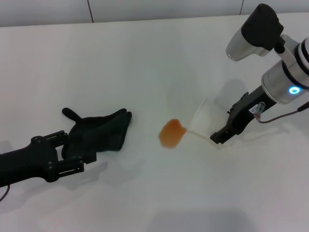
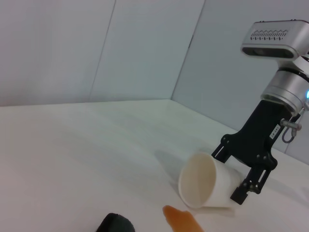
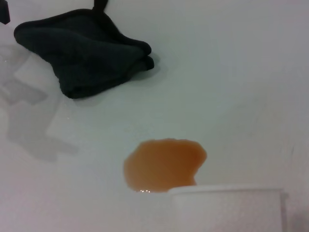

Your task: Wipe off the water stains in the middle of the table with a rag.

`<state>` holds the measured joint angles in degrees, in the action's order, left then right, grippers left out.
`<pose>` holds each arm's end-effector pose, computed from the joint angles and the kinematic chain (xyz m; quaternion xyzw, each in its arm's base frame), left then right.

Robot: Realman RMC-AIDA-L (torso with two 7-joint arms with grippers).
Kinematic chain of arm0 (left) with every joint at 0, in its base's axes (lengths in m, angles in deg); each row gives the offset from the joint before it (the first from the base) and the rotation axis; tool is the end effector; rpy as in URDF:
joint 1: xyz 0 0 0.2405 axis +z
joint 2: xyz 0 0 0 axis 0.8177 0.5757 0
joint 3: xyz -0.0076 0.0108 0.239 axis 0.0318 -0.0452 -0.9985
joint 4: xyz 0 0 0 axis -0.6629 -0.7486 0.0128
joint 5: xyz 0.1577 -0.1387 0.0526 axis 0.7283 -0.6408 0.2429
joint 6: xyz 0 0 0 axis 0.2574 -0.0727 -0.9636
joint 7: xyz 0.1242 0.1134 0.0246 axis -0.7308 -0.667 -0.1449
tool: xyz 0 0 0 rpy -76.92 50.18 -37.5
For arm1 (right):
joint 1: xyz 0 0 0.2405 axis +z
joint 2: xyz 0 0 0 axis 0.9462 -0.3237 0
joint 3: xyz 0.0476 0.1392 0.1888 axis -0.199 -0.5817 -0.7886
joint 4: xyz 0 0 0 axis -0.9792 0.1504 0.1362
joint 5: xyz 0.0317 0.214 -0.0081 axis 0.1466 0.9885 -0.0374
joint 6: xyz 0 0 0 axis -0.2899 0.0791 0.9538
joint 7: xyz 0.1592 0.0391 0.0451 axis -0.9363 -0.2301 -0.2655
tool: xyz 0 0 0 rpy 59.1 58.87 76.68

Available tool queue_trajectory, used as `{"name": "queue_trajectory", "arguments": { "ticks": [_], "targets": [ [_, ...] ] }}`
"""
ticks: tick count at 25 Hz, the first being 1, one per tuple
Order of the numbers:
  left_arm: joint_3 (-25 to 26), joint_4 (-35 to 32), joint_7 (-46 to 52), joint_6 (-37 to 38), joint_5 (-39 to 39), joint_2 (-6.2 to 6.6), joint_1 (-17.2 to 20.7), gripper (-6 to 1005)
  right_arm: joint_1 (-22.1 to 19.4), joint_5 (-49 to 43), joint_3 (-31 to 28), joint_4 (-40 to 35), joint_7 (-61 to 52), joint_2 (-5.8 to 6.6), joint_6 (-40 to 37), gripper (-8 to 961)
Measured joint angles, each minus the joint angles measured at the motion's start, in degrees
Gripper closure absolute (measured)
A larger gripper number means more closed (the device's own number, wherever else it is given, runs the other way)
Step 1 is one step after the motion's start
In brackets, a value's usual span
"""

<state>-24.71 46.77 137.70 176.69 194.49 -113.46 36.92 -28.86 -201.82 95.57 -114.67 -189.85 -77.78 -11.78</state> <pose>-0.3064 0.2647 -0.0068 -0.9094 -0.2875 -0.2685 0.1354 0.1730 0.3752 -0.0481 -0.9480 0.2604 -0.1513 0.1033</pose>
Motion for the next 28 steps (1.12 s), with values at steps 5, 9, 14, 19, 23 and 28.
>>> {"name": "queue_trajectory", "arguments": {
  "ticks": [5,9,14,19,23,28],
  "targets": [
    [0.1,0.0,0.0,0.0,0.0,0.00,0.0,233,0.2,0.0,0.3,0.0,0.0,0.07,-0.5,222],
    [0.1,0.0,0.0,0.0,0.0,0.00,-0.1,233,0.0,0.0,0.3,-1.6,0.1,0.21,-0.6,256],
    [0.1,0.0,0.0,0.0,0.0,0.00,-0.1,233,-2.5,0.6,-2.3,-8.7,0.7,0.33,-1.1,301],
    [0.1,0.0,0.0,0.0,-0.3,0.06,-0.1,233,-7.4,7.3,-5.0,-14.0,8.4,0.39,1.2,340],
    [0.1,0.0,0.0,-0.2,-0.5,0.07,-0.1,233,-14.3,19.2,-4.7,-14.9,22.5,0.18,9.3,356],
    [0.1,0.0,0.0,-0.3,-1.0,0.14,-0.2,233,-20.1,38.0,-4.3,-9.0,41.8,0.36,14.0,371]
  ]
}}
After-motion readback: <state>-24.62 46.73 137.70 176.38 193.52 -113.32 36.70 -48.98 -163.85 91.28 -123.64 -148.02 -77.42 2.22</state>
